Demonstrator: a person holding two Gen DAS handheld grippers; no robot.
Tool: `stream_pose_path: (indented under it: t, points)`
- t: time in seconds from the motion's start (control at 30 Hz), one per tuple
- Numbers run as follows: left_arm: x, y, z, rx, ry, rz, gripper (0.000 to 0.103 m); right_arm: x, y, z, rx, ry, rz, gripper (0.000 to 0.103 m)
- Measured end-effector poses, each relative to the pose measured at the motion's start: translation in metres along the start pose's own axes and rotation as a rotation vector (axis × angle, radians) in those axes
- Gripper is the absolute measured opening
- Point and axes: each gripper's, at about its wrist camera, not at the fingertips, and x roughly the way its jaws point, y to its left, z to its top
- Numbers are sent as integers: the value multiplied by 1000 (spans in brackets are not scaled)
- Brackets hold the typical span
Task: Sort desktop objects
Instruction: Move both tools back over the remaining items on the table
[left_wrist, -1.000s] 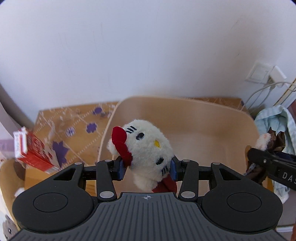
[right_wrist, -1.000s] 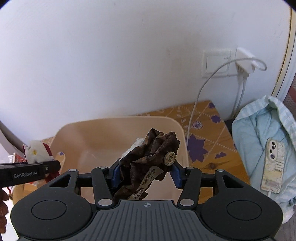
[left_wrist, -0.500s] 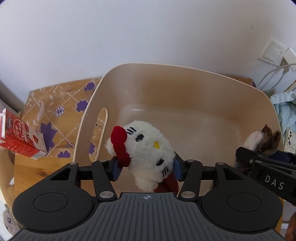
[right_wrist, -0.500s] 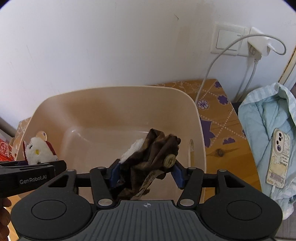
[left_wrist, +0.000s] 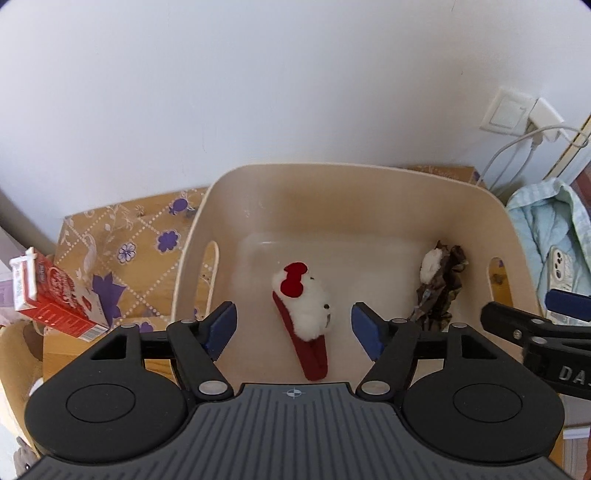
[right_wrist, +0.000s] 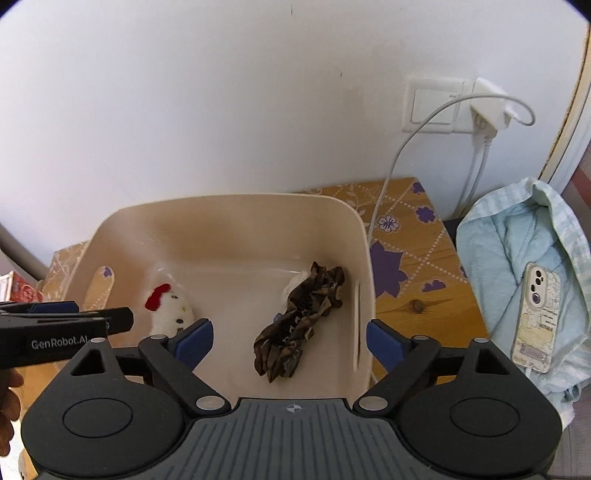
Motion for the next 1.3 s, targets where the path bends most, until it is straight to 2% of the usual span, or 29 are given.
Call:
stream_pose_path:
  t: [0.2,0.3,0.43,0.57,0.73,0.9,1.13,1.3]
  points:
    - [-39,9,-22,52,-65,7,71,-36,-2,-15,-43,-64,-9,102]
    - [-58,22,-41,30,-91,8,73,-52,-8,-27,-30,-74,6,103]
    - [-70,38,-66,-30,-61,-14,74,-61,-22,-45,8,-54,18,103]
    - [-79,51,-87,-43,-53,-24,74,-67,-34,-65,23,-17,11,103]
    - [-83,69,-107,-82,1,-39,74,-67,-53,-89,105,56,0,103]
    - [-78,83,-128,-98,63,-24,74,-66,-68,-114,140,122,-15,103]
    - [-60,91,-161,-175,182,-30,74,-55,-72,-144,105,222,-31,103]
    - [-45,84,-186,-140,275,-39,74,-45,-65,-161,59,275,-40,103]
